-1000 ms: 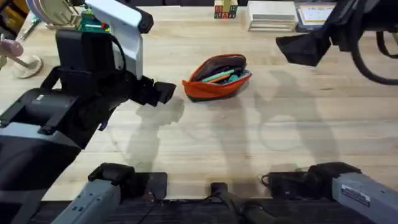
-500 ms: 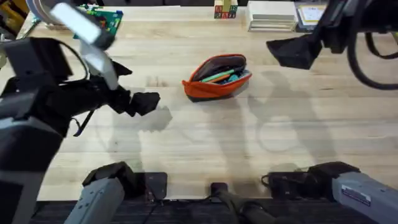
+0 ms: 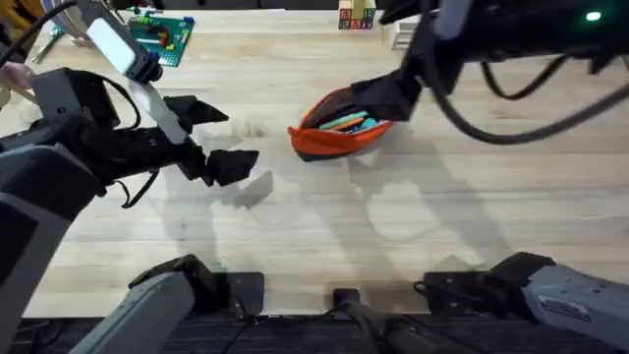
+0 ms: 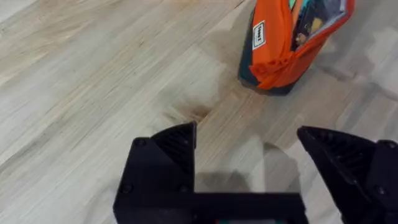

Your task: Unzip the bag, pick up the pens from the table one at a time and place them inside, then zip the bag closed.

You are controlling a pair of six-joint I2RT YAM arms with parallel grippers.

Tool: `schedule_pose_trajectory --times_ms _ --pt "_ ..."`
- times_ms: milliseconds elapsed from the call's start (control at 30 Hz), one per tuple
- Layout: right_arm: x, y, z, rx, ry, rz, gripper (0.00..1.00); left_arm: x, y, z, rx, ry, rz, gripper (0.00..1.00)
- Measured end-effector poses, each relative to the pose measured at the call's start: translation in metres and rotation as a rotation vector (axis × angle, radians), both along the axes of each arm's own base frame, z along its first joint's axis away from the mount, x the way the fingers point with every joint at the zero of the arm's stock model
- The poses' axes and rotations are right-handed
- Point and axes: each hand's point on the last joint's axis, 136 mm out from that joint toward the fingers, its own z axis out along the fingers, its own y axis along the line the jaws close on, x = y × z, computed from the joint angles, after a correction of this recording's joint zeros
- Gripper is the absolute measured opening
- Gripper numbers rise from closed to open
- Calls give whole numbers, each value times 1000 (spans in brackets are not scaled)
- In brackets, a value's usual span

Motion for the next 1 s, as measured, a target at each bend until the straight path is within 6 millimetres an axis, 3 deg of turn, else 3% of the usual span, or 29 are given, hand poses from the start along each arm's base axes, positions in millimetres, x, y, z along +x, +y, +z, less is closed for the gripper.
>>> schedule_pose_trajectory --times_ms 33,133,433,700,1000 --pt "-1 18 -5 39 50 -5 998 0 1 -1 9 0 3 993" --pt "-12 41 -20 76 165 -8 998 1 5 -5 38 12 18 993" --pt "-19 72 -25 120 209 48 998 2 8 -6 53 10 25 994" --pt "-17 100 -54 96 251 95 998 2 8 -6 52 10 24 994" --pt "-15 116 -80 71 293 111 998 2 8 -6 52 10 24 993"
